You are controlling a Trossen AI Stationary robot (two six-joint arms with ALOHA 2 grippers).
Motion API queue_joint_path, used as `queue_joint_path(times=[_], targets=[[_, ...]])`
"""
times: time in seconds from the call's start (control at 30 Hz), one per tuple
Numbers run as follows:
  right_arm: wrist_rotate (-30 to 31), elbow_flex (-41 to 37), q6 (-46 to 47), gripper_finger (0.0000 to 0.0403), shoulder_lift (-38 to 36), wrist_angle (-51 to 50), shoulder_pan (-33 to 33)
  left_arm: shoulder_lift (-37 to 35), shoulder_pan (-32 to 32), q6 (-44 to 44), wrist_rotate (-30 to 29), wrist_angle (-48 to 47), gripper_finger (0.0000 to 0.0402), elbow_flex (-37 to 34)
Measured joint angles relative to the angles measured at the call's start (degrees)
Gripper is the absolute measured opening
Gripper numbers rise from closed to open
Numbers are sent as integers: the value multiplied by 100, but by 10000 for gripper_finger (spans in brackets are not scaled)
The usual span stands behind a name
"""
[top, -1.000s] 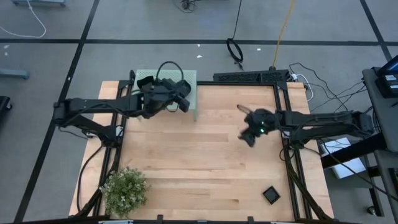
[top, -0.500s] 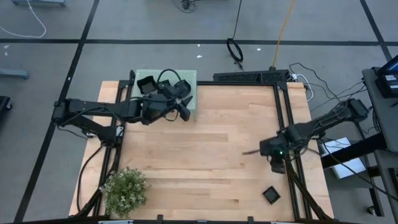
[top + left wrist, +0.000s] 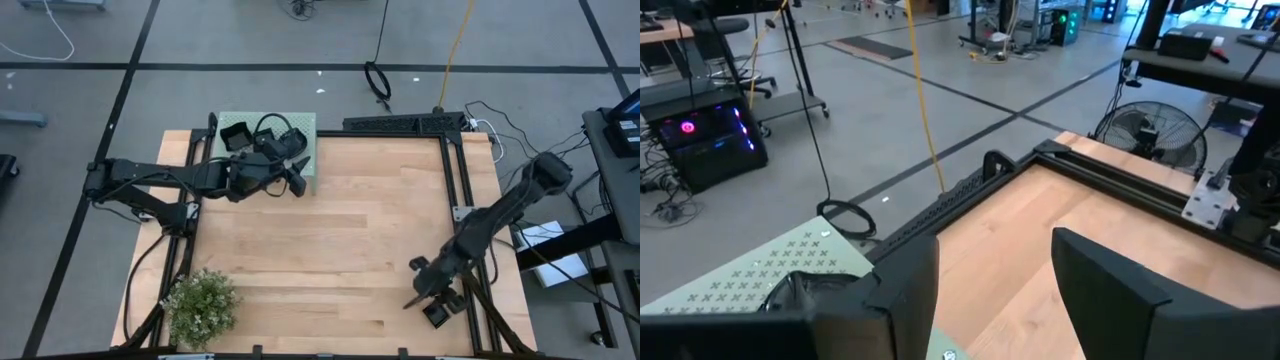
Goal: Pick & Place Mini shaped plates
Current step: Stack the square plate on top of the square plate on the shelf
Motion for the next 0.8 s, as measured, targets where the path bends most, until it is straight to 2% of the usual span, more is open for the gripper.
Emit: queue_joint_path(times=[0.2, 0.37, 0.5, 0.67, 0.8], targets=[[245, 4, -406, 160, 913, 352, 291, 0, 2, 3, 0, -15, 200, 0], [321, 20, -565, 146, 1141, 341, 405, 0, 4, 3, 0, -14, 200, 0], [507, 13, -1019, 102, 1095, 338, 474, 0, 7, 26, 0, -13, 200, 0], [406, 7, -1385, 16, 1106, 408, 477, 0, 7, 75, -4, -15, 200, 0], [286, -9, -1427, 10, 1109, 383, 492, 0, 7, 75, -4, -13, 200, 0]])
